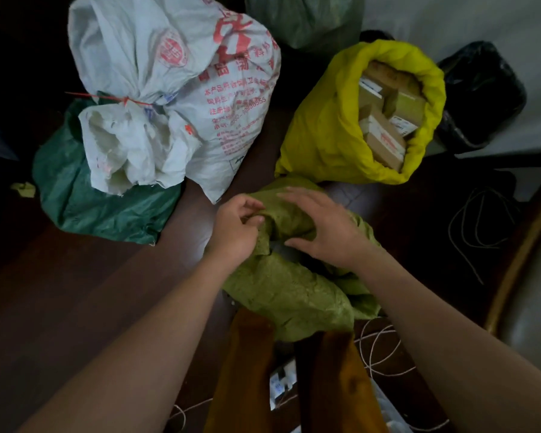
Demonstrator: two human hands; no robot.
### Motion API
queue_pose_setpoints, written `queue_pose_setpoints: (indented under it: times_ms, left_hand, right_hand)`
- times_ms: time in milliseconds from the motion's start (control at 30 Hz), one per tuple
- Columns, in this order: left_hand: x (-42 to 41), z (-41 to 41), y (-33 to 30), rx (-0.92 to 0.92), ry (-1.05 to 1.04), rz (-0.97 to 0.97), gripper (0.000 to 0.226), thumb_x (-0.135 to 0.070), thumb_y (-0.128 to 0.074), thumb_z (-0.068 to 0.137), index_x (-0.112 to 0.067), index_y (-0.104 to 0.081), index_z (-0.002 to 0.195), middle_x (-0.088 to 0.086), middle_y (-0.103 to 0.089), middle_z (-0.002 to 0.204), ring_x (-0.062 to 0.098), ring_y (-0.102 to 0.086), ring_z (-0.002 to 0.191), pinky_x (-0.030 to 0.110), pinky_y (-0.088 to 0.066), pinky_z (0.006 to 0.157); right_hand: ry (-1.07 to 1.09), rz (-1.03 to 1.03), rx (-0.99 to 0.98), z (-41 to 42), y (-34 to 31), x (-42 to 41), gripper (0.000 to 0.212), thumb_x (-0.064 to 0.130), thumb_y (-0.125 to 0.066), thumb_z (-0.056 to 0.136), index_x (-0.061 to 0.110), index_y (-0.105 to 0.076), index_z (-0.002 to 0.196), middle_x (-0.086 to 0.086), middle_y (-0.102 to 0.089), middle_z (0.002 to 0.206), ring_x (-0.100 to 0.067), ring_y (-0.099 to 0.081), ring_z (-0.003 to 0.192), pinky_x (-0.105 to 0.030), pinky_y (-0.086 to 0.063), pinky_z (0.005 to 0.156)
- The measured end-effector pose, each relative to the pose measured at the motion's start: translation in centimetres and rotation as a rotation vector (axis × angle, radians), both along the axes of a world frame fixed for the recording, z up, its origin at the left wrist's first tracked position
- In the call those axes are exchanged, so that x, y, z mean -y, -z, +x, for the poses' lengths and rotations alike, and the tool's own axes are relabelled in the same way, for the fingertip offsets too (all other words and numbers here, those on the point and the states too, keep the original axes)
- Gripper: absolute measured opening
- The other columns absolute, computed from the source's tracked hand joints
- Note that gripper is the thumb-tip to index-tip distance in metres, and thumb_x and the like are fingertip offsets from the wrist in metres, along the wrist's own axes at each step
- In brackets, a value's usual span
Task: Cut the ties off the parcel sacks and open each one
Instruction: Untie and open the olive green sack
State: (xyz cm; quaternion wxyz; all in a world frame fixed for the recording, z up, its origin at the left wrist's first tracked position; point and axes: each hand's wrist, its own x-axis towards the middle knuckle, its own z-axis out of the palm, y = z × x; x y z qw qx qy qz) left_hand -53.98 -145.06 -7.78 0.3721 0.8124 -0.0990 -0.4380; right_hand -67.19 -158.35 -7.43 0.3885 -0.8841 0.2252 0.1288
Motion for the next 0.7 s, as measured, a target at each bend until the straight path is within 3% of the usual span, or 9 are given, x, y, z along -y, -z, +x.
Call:
queue_pose_setpoints:
  times_ms: [133, 200, 300, 333, 400, 467, 533, 633, 700]
  left_hand:
    - [-0.1, -0.6, -0.2, 0.029, -0.072, -0.019, 0.021, -0.008, -0.069, 0.085, -0.025, -0.059, 0.092, -0.006, -0.067, 0.091, 0.005, -0.063, 0.084, 0.020, -0.048, 0.074]
    - [-0.3, -1.4, -0.8, 0.152, -0.055, 0.009, 0.019, -0.015, -0.071, 0.085, -0.022, -0.058, 0.097, -0.002, -0.063, 0.100, 0.010, -0.060, 0.092, 0.026, -0.050, 0.081]
    - [-0.5, -3.6, -1.8, 0.502, -0.029, 0.140, 0.032, -0.033, -0.071, 0.082, -0.019, -0.057, 0.107, 0.002, -0.055, 0.108, 0.020, -0.051, 0.104, 0.033, -0.044, 0.087]
    - [-0.3, -4.8, -2.1, 0.569, -0.046, 0.206, 0.040, -0.039, -0.071, 0.079, -0.018, -0.056, 0.109, 0.004, -0.052, 0.109, 0.023, -0.047, 0.106, 0.035, -0.040, 0.087]
    - [0.2, -7.8, -2.3, 0.639, -0.042, 0.391, 0.057, -0.049, -0.075, 0.071, -0.017, -0.052, 0.112, 0.009, -0.049, 0.111, 0.028, -0.044, 0.105, 0.042, -0.038, 0.086]
    - [1.0, -10.6, -2.0, 0.634, 0.006, 0.553, 0.068, -0.055, -0.075, 0.067, -0.017, -0.049, 0.117, 0.011, -0.046, 0.115, 0.031, -0.044, 0.106, 0.046, -0.038, 0.086]
    - [1.6, -12.3, -0.9, 0.563, -0.009, 0.627, 0.069, -0.053, -0.073, 0.071, -0.019, -0.046, 0.124, 0.011, -0.045, 0.119, 0.030, -0.043, 0.109, 0.045, -0.037, 0.089]
    - [2.0, -13.2, 1.2, 0.379, -0.218, 0.486, 0.046, -0.033, -0.064, 0.086, -0.015, -0.051, 0.126, 0.007, -0.054, 0.117, 0.029, -0.051, 0.109, 0.042, -0.038, 0.092]
    - [2.2, -13.5, 2.2, 0.284, -0.413, 0.298, 0.024, -0.013, -0.058, 0.090, -0.008, -0.062, 0.113, 0.005, -0.062, 0.100, 0.027, -0.059, 0.096, 0.027, -0.040, 0.079]
  right_hand:
    - [-0.041, 0.085, 0.029, 1.4, 1.4, 0.3, 0.046, 0.011, -0.073, 0.083, 0.017, -0.063, 0.127, -0.003, -0.060, 0.133, -0.023, -0.053, 0.125, -0.034, -0.041, 0.105]
    - [-0.001, 0.139, 0.022, 1.7, 1.8, 0.9, 0.030, 0.007, -0.069, 0.086, 0.011, -0.070, 0.116, -0.006, -0.069, 0.118, -0.022, -0.061, 0.113, -0.030, -0.047, 0.096]
    - [0.007, 0.220, -0.037, 2.0, 1.9, 1.6, 0.008, 0.008, -0.066, 0.090, 0.010, -0.074, 0.092, -0.002, -0.072, 0.094, 0.004, -0.062, 0.086, -0.009, -0.040, 0.074]
    - [0.024, 0.234, -0.053, 2.1, 1.8, 2.0, 0.016, 0.008, -0.066, 0.090, 0.016, -0.069, 0.077, 0.005, -0.068, 0.079, 0.012, -0.058, 0.073, -0.003, -0.035, 0.066]
    - [0.059, 0.248, -0.083, 2.1, 1.8, 2.9, 0.036, 0.011, -0.065, 0.092, 0.027, -0.051, 0.062, 0.016, -0.050, 0.060, 0.008, -0.051, 0.058, -0.006, -0.033, 0.056]
    - [0.020, 0.248, -0.124, 2.0, 1.8, 3.7, 0.037, 0.017, -0.062, 0.094, 0.018, -0.046, 0.061, 0.010, -0.040, 0.056, -0.004, -0.041, 0.055, -0.018, -0.029, 0.053]
    - [-0.004, 0.289, -0.148, 1.8, 1.5, 4.8, 0.037, 0.020, -0.059, 0.096, 0.002, -0.049, 0.066, -0.004, -0.042, 0.058, -0.015, -0.041, 0.060, -0.036, -0.030, 0.060]
    - [0.022, 0.347, -0.171, 1.3, 1.6, 6.6, 0.040, 0.025, -0.057, 0.097, -0.014, -0.059, 0.089, -0.030, -0.059, 0.080, -0.030, -0.055, 0.072, -0.043, -0.043, 0.067]
    - [0.069, 0.367, -0.183, 0.7, 2.1, 7.4, 0.045, 0.028, -0.056, 0.098, -0.016, -0.058, 0.097, -0.037, -0.060, 0.096, -0.038, -0.061, 0.082, -0.043, -0.048, 0.071]
